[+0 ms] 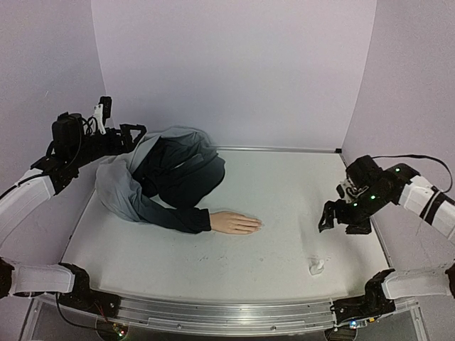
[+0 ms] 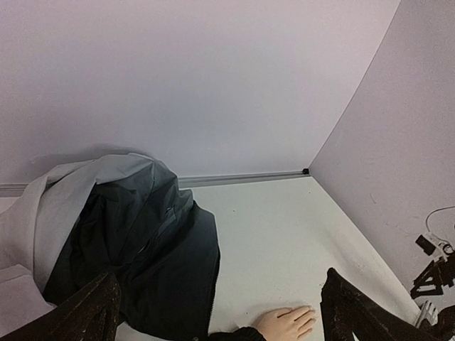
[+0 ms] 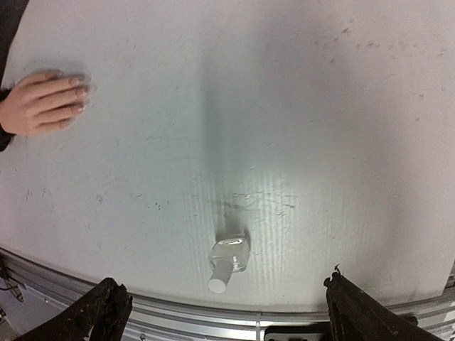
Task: Paint the nails
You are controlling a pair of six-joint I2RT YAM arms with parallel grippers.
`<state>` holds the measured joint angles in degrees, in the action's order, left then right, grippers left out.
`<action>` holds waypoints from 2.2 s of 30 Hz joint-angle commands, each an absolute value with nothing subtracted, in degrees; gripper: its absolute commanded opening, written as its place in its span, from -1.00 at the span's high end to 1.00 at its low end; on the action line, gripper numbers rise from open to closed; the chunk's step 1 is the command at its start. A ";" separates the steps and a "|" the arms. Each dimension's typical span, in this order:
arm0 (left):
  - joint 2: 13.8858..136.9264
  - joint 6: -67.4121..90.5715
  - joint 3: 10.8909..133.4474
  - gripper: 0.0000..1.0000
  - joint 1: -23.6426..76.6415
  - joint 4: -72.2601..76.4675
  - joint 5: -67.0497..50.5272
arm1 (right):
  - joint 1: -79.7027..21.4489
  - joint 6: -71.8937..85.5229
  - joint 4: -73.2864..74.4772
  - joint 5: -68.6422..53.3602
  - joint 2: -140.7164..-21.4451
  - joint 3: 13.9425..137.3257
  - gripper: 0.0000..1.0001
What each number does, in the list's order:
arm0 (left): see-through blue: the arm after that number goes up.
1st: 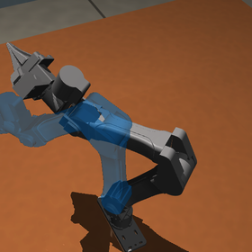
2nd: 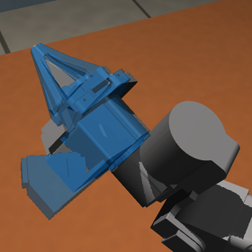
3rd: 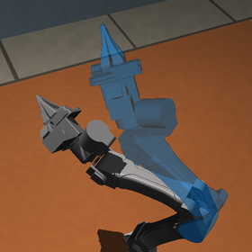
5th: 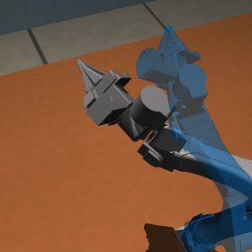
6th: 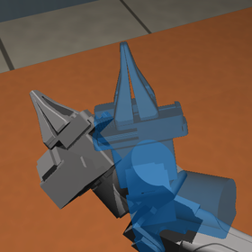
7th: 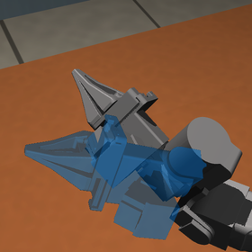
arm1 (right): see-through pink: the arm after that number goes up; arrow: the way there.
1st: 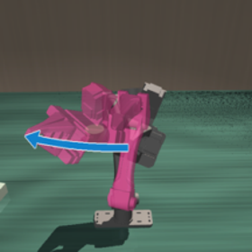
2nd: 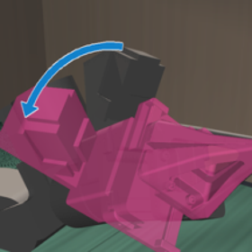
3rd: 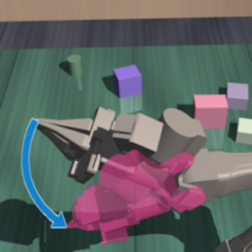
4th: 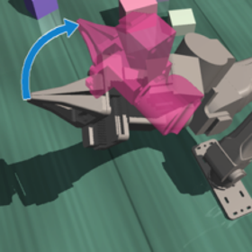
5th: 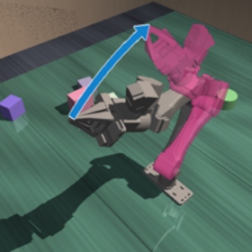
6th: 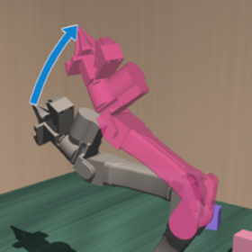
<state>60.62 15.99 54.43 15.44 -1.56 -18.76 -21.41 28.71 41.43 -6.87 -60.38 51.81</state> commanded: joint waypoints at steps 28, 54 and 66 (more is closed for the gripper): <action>61.46 17.57 59.82 -0.99 15.73 -2.19 -21.24 | -44.12 56.49 33.43 1.66 -76.63 41.60 0.01; 67.81 21.22 62.48 -0.99 15.77 -3.63 -27.52 | -44.12 57.37 35.08 0.58 -72.44 38.84 0.56; 79.14 25.26 65.90 -0.99 19.13 -3.69 -34.95 | -44.12 49.65 8.85 -5.16 -72.49 45.84 1.00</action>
